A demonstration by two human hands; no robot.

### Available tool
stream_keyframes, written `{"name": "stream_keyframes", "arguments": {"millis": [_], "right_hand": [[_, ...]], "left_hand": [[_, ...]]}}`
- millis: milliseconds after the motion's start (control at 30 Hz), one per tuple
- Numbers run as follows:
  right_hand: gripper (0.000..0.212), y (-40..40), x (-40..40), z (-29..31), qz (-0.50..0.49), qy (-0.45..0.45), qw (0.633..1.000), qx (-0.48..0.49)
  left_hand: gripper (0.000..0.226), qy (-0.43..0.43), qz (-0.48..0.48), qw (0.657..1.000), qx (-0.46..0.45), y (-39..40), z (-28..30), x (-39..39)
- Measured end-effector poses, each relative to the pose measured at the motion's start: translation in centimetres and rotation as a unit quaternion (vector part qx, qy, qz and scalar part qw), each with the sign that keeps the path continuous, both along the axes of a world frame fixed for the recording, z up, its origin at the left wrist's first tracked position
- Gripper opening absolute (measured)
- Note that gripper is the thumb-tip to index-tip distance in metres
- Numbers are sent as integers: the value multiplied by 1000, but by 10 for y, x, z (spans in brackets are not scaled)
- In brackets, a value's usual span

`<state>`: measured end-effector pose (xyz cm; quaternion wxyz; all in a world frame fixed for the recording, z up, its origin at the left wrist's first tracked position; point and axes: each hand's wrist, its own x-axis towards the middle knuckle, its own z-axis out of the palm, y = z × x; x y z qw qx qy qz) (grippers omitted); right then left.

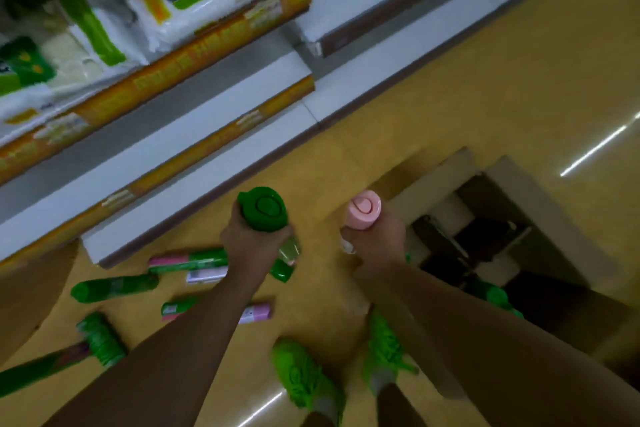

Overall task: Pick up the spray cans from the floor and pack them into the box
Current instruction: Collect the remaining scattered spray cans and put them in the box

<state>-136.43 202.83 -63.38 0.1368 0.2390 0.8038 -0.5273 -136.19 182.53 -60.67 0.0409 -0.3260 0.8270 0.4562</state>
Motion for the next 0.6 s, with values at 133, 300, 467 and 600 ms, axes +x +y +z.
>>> {"name": "stream_keyframes", "arguments": {"millis": [133, 300, 467, 600], "right_hand": [[52, 72, 8, 11, -57, -1, 998, -11], [62, 147, 12, 8, -125, 13, 992, 15], [57, 205, 25, -8, -172, 11, 985, 6], [49, 250, 39, -19, -217, 3, 976, 4]], "left_hand": [[61, 13, -71, 997, 19, 71, 14, -22], [77, 9, -178, 984, 17, 159, 19, -49], [79, -5, -256, 966, 27, 232, 5, -61], [81, -30, -302, 952, 34, 283, -9, -62]]}}
